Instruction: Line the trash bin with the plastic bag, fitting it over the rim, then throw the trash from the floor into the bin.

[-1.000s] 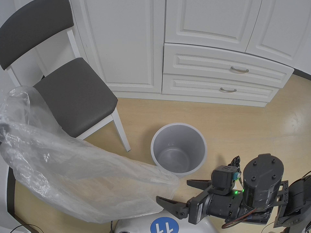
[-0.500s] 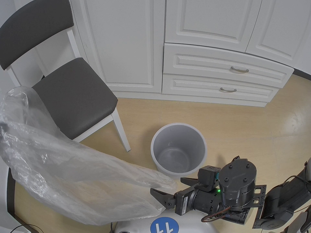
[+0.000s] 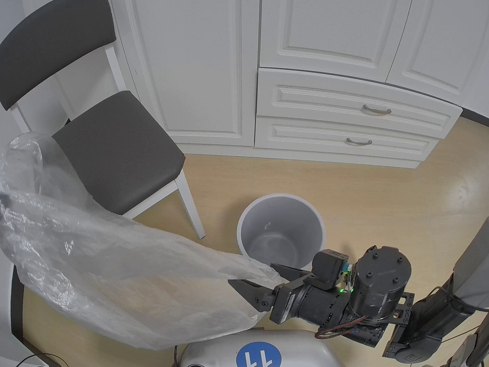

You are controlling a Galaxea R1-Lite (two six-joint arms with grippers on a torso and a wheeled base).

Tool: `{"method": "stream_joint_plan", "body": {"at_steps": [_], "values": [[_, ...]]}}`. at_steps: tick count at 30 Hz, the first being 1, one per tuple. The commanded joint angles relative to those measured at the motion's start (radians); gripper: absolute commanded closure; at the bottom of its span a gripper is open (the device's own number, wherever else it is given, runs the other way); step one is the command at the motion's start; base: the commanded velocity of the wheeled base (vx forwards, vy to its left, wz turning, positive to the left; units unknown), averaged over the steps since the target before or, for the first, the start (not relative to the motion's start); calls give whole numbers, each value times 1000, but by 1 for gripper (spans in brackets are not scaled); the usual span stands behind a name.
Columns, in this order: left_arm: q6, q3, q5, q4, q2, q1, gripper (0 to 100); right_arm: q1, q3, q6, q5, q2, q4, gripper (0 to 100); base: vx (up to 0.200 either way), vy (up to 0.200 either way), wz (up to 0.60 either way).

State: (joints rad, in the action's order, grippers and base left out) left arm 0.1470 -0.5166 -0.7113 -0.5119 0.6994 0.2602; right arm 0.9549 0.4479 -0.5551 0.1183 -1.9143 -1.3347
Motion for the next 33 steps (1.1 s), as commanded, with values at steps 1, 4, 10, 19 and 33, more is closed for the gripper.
{"method": "stream_joint_plan", "body": {"at_steps": [1,4,10,19,33], "values": [[0,0,1,0,-4,1,100,-4,-28,3,-5,-63,-23,0,0,0,0],[0,-2,1,0,-4,-1,100,-5,-34,3,-5,-66,-23,0,0,0,0],[0,-3,0,0,-4,1,100,-5,-28,1,-5,-95,-34,0,0,0,0],[0,-3,0,0,-8,1,100,-8,-35,3,-3,-230,-236,0,0,0,0],[8,-3,0,0,-15,-1,100,-11,-29,3,7,-210,-236,0,0,0,0]]}}
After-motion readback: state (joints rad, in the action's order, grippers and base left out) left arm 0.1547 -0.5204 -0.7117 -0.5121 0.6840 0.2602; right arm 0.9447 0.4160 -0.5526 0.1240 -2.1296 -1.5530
